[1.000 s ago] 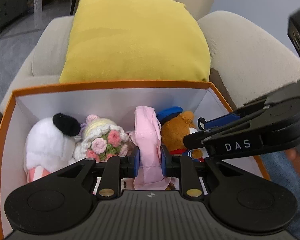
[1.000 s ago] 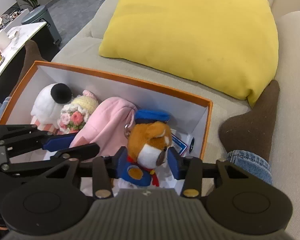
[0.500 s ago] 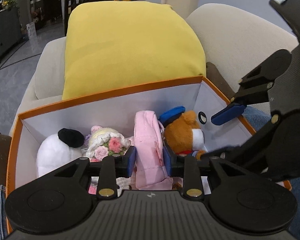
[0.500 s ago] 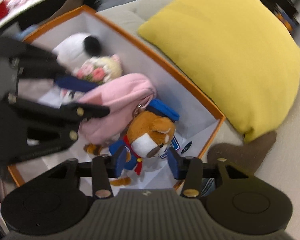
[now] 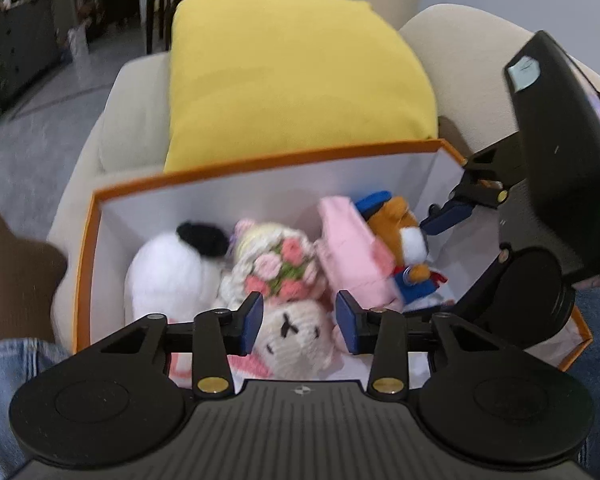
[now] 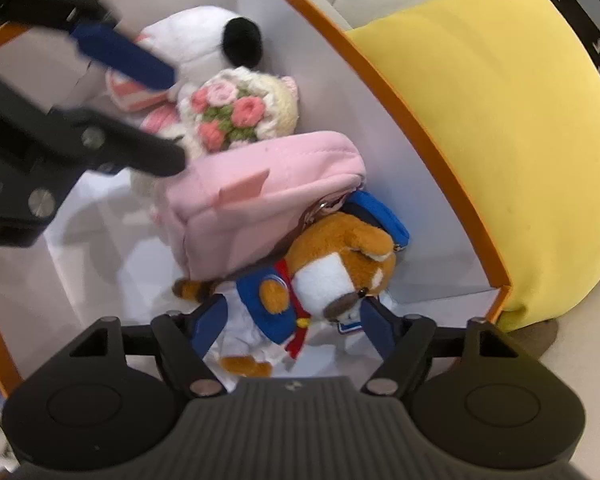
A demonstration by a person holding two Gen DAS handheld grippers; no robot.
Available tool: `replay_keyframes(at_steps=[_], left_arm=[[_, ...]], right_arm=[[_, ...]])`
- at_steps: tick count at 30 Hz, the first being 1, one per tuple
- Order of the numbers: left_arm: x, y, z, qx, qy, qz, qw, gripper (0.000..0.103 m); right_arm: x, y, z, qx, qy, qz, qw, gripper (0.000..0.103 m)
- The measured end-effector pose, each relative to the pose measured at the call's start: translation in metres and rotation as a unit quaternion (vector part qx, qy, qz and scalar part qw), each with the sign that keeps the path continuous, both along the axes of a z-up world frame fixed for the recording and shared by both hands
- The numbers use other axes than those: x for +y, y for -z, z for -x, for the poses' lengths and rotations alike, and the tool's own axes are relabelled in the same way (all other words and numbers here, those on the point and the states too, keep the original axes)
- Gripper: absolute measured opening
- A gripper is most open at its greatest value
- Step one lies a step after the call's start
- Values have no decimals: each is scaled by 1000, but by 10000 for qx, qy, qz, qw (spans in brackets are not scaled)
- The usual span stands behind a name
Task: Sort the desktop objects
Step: 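Release the pink bag with left tool while right tool releases the bear in the box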
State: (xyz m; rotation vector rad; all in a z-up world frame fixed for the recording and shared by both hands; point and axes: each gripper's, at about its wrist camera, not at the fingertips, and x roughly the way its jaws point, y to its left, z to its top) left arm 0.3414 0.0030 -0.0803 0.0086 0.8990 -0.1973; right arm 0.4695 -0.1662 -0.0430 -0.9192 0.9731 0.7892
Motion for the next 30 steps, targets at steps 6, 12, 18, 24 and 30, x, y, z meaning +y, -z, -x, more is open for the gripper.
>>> replay_keyframes(at_steps=[6,12,18,24,30], left_arm=[[4,15,-4,306,33,275,9991,35],[6,14,-4,296,27,304,9991,34],[9,7,2,182,-49,252,9995,34],[13,-12,21,-77,-124,251,9996,34],[15,-31,46,-259,-242,223,9991,34]], right_arm=[[-5,-1,-11,69,174,-524,9985,71],[-7,0,-14,-12,165,-561,9983,70],[-15,-9,-17,-80,241,-531,9983,70],[-28,-28,-10,-208,463,-531,9973,73],[-48,-53,34,-367,981,-809,9912,72]])
